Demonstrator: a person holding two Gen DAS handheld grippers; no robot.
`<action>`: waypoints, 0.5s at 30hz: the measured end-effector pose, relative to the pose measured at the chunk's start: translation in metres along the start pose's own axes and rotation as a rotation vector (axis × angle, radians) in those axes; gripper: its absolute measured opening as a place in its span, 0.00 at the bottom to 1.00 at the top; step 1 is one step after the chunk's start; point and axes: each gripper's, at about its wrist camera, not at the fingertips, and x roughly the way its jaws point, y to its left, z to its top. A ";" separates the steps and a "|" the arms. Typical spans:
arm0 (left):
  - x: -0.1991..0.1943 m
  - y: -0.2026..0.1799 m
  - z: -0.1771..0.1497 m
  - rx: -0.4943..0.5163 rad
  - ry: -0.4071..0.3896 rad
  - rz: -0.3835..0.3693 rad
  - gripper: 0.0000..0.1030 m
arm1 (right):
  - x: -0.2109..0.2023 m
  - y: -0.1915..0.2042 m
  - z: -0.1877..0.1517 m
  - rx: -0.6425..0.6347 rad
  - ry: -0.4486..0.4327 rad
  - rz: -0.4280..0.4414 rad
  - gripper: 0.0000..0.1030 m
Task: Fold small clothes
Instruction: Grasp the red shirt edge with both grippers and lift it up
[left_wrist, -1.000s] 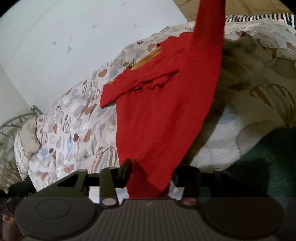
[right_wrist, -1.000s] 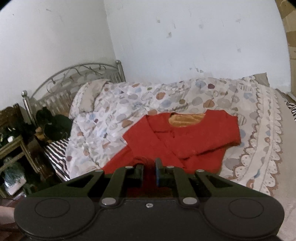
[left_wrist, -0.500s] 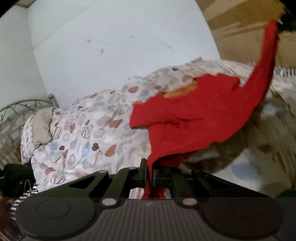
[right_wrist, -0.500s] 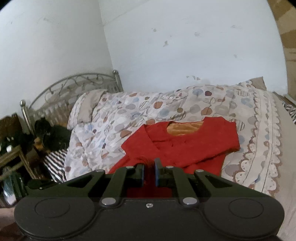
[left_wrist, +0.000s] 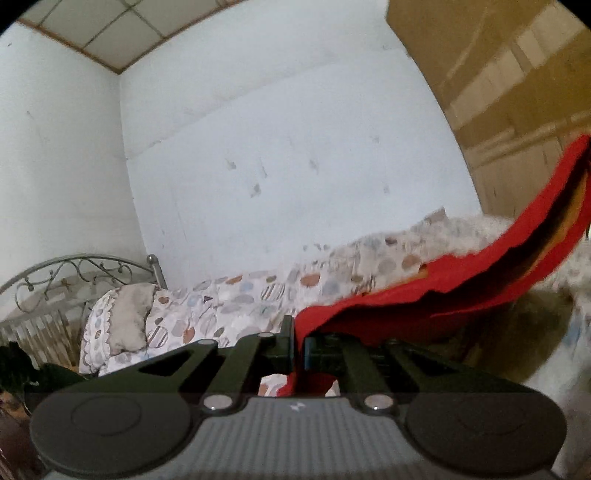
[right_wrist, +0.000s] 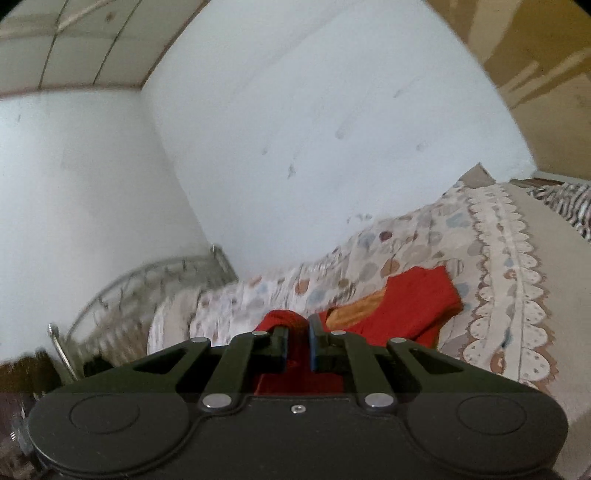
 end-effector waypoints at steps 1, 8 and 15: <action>-0.003 0.000 0.004 -0.014 -0.008 -0.002 0.04 | -0.005 -0.002 0.001 0.004 -0.013 -0.002 0.09; -0.046 0.002 0.030 -0.049 -0.086 -0.021 0.04 | -0.048 0.004 0.010 -0.009 -0.085 0.027 0.09; -0.073 0.036 0.074 -0.175 0.014 -0.197 0.04 | -0.090 0.016 0.022 -0.030 -0.123 0.063 0.09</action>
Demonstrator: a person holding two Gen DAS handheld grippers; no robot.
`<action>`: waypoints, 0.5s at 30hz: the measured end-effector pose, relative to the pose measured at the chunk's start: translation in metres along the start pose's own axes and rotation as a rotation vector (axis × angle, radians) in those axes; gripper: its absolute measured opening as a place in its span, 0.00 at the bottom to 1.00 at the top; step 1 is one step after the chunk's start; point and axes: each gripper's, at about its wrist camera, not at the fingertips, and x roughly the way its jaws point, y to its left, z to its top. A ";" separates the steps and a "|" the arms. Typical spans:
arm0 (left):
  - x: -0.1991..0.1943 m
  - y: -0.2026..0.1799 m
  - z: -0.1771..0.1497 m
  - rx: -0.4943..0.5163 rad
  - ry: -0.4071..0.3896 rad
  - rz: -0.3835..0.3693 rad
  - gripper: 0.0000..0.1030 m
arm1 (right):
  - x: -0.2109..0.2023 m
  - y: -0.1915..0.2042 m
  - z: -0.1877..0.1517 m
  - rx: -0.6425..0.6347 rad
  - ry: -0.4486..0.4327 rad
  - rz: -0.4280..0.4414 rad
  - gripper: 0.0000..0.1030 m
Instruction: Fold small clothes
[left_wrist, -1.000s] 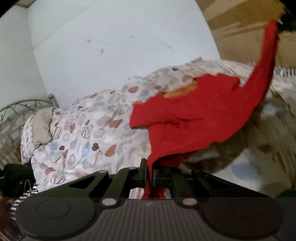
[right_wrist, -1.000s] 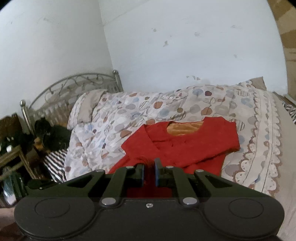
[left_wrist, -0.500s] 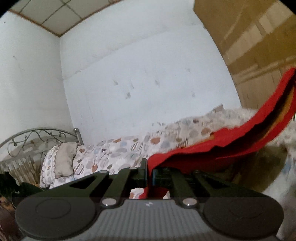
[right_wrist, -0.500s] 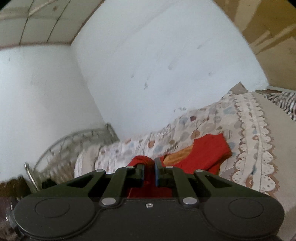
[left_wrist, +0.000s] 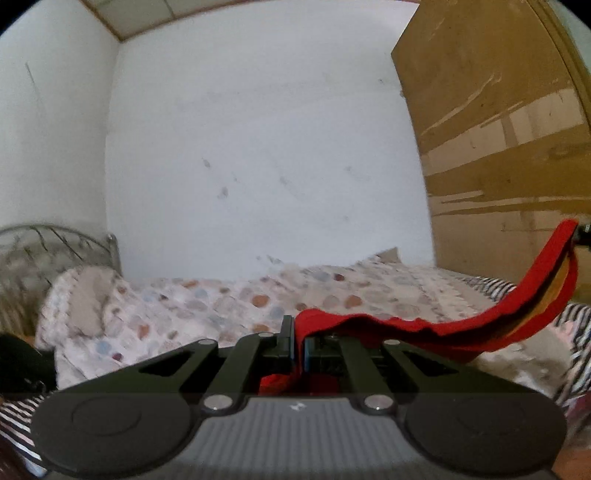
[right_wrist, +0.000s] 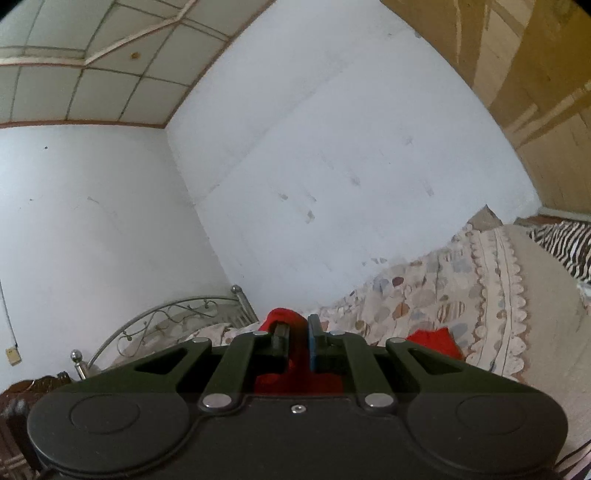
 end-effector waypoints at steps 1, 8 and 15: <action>0.003 0.002 0.004 -0.006 0.014 -0.009 0.04 | -0.001 -0.001 0.001 0.003 -0.002 0.000 0.09; 0.082 0.032 0.022 -0.113 0.113 -0.028 0.04 | 0.051 -0.023 0.012 -0.011 0.042 -0.049 0.09; 0.224 0.048 0.023 -0.035 0.245 -0.018 0.04 | 0.174 -0.067 0.031 -0.094 0.146 -0.113 0.09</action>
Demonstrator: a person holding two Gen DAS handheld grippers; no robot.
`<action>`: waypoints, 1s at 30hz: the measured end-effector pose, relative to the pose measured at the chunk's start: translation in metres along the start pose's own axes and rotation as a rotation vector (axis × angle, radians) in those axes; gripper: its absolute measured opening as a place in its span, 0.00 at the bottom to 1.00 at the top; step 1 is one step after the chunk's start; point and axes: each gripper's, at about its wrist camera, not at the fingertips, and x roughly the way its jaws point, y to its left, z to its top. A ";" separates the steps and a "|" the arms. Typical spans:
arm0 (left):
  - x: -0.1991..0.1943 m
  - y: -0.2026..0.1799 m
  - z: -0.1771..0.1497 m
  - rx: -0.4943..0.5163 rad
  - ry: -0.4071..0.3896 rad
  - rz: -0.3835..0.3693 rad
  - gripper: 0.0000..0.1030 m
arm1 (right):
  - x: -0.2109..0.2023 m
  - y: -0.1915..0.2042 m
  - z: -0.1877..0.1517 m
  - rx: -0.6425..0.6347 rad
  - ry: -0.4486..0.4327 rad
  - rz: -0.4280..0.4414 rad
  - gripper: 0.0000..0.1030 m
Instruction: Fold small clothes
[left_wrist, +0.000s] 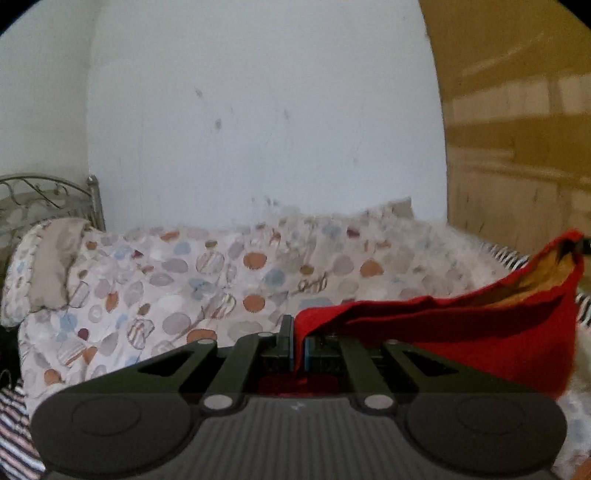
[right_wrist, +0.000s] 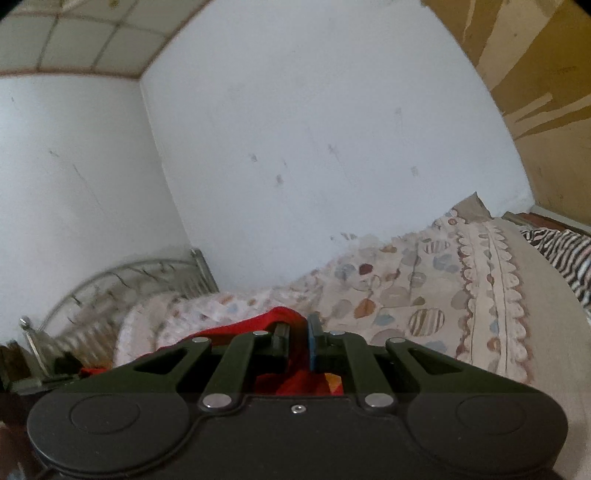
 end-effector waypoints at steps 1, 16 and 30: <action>0.024 0.005 0.004 -0.002 0.033 -0.010 0.04 | 0.019 -0.005 0.004 -0.010 0.021 -0.006 0.09; 0.253 0.043 -0.024 0.006 0.313 -0.082 0.06 | 0.242 -0.088 -0.026 0.038 0.294 -0.176 0.09; 0.278 0.093 -0.028 -0.267 0.411 -0.274 0.13 | 0.280 -0.118 -0.057 0.091 0.402 -0.243 0.09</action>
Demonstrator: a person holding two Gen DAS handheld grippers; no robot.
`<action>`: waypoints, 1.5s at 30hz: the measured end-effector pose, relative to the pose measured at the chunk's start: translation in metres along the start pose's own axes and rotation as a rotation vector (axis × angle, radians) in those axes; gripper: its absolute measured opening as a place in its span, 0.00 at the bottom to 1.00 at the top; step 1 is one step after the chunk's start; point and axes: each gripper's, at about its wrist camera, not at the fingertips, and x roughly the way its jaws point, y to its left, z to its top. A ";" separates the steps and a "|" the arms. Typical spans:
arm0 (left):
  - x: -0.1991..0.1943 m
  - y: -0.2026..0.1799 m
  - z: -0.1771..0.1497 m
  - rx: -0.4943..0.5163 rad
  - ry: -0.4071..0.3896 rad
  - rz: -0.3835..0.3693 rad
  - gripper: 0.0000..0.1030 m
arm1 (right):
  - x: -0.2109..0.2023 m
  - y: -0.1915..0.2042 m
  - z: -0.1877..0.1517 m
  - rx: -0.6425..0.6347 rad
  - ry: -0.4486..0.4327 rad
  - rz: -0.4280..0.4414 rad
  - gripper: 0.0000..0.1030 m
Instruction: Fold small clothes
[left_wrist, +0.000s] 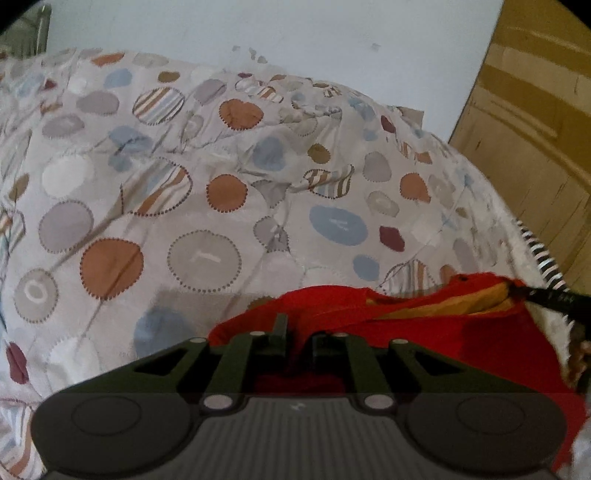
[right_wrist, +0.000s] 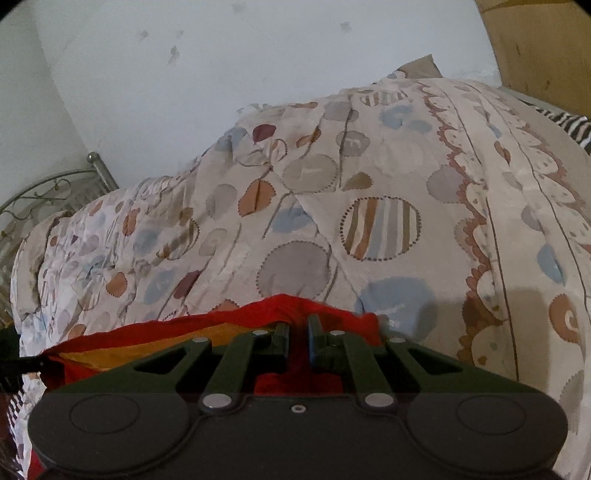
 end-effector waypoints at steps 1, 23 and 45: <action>-0.003 0.004 0.002 -0.015 0.002 -0.006 0.18 | 0.000 0.002 0.002 -0.009 0.002 -0.002 0.09; -0.038 0.017 -0.048 -0.105 -0.016 -0.055 0.79 | -0.035 -0.005 -0.003 -0.089 0.011 0.036 0.68; -0.026 0.007 -0.078 -0.082 -0.099 0.145 0.06 | -0.047 -0.004 -0.043 -0.117 0.026 -0.039 0.03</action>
